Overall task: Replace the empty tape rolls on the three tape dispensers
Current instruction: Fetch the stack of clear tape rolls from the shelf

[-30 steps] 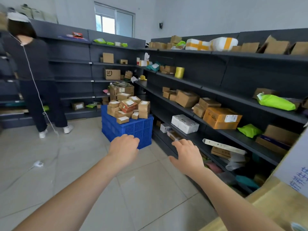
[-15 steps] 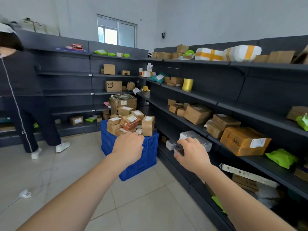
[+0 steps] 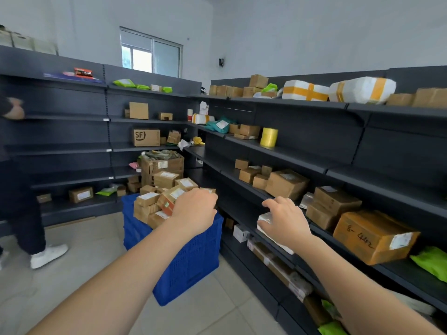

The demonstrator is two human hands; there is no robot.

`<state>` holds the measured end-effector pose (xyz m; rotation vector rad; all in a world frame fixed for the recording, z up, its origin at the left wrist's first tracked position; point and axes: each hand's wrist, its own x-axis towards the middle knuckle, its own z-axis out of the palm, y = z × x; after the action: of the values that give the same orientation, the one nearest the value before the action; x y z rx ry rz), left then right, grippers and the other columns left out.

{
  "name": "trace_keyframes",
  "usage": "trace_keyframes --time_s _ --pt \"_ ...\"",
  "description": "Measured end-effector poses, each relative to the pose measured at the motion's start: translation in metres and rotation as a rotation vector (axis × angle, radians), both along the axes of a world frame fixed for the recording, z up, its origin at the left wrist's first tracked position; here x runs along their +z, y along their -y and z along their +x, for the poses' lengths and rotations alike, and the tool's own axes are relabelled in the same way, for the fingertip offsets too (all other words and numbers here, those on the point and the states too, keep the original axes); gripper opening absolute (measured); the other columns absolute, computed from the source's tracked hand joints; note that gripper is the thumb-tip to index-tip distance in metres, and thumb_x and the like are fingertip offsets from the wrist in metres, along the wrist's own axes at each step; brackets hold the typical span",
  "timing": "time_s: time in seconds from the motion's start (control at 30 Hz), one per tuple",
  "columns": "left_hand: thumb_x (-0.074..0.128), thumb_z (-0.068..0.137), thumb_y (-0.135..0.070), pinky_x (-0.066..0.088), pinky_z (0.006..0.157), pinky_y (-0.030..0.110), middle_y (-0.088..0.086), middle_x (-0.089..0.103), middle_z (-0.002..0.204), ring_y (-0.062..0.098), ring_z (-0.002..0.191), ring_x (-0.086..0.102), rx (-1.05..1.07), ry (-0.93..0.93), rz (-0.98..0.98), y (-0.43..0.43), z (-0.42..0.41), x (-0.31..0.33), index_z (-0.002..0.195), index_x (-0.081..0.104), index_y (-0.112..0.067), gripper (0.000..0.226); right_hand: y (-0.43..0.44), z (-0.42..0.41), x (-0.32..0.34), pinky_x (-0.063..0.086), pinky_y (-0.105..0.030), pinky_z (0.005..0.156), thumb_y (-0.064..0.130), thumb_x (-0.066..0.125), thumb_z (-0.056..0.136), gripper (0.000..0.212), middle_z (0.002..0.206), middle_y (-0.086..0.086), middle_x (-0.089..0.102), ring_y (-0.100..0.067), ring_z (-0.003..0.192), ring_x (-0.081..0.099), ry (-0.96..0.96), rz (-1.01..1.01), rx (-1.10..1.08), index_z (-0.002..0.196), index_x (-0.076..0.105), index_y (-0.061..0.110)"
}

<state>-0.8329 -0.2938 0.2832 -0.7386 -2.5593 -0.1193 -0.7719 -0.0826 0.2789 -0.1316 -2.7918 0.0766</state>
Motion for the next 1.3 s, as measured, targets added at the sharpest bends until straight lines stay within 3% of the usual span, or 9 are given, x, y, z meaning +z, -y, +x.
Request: trace_keyframes --time_s 0.13,0.27,0.4,0.53,1.1,1.3 --pt "0.051 0.094 -0.03 0.039 0.06 0.032 0.002 0.059 0.094 0.019 0.083 0.05 -0.031 -0.011 0.006 -0.004 -0.073 0.011 0.082 0.044 -0.02 0.017 -0.001 -0.063 0.015 0.046 -0.037 0.097 0.044 0.059 0.089 0.052 0.127 0.0 0.056 -0.02 0.119 0.048 -0.044 -0.001 -0.043 0.136 0.047 0.024" --pt "0.053 0.092 -0.032 0.047 0.067 0.033 0.001 0.06 0.099 0.021 0.096 0.057 -0.061 -0.029 0.04 -0.018 -0.139 0.022 0.099 0.057 -0.019 0.015 -0.008 -0.121 0.028 0.047 -0.034 0.094 0.045 0.06 0.089 0.05 0.121 0.001 0.057 -0.019 0.114 0.051 -0.062 0.012 -0.064 0.133 0.049 0.024" --pt "0.053 0.092 -0.032 0.047 0.071 0.033 0.0 0.061 0.103 0.022 0.102 0.057 -0.094 -0.044 0.042 -0.041 -0.204 0.03 0.109 0.059 -0.02 0.022 -0.024 -0.178 0.035 0.045 -0.034 0.091 0.045 0.059 0.089 0.043 0.119 0.0 0.057 -0.02 0.113 0.05 -0.056 0.043 -0.083 0.126 0.052 0.024" --pt "0.054 0.092 -0.035 0.049 0.07 0.033 -0.002 0.062 0.103 0.02 0.101 0.057 -0.116 -0.068 0.067 -0.074 -0.271 0.034 0.112 0.06 -0.022 0.025 -0.053 -0.239 0.037 0.047 -0.033 0.089 0.045 0.059 0.089 0.04 0.117 0.0 0.059 -0.021 0.11 0.052 -0.067 0.065 -0.091 0.121 0.054 0.023" --pt "0.055 0.092 -0.033 0.044 0.069 0.03 0.0 0.062 0.109 0.019 0.101 0.058 -0.13 -0.047 0.093 -0.243 -0.528 0.059 0.119 0.057 -0.023 0.029 -0.213 -0.483 0.06 0.048 -0.034 0.093 0.042 0.058 0.091 0.048 0.124 -0.001 0.058 -0.02 0.116 0.05 -0.102 0.106 -0.091 0.134 0.048 0.023" --pt "0.055 0.091 -0.035 0.048 0.072 0.032 0.001 0.062 0.111 0.019 0.102 0.058 -0.169 -0.063 0.092 -0.292 -0.628 0.058 0.119 0.057 -0.023 0.03 -0.261 -0.574 0.064 0.05 -0.035 0.089 0.044 0.057 0.091 0.045 0.117 -0.001 0.059 -0.02 0.109 0.052 -0.112 0.15 -0.127 0.129 0.052 0.02"
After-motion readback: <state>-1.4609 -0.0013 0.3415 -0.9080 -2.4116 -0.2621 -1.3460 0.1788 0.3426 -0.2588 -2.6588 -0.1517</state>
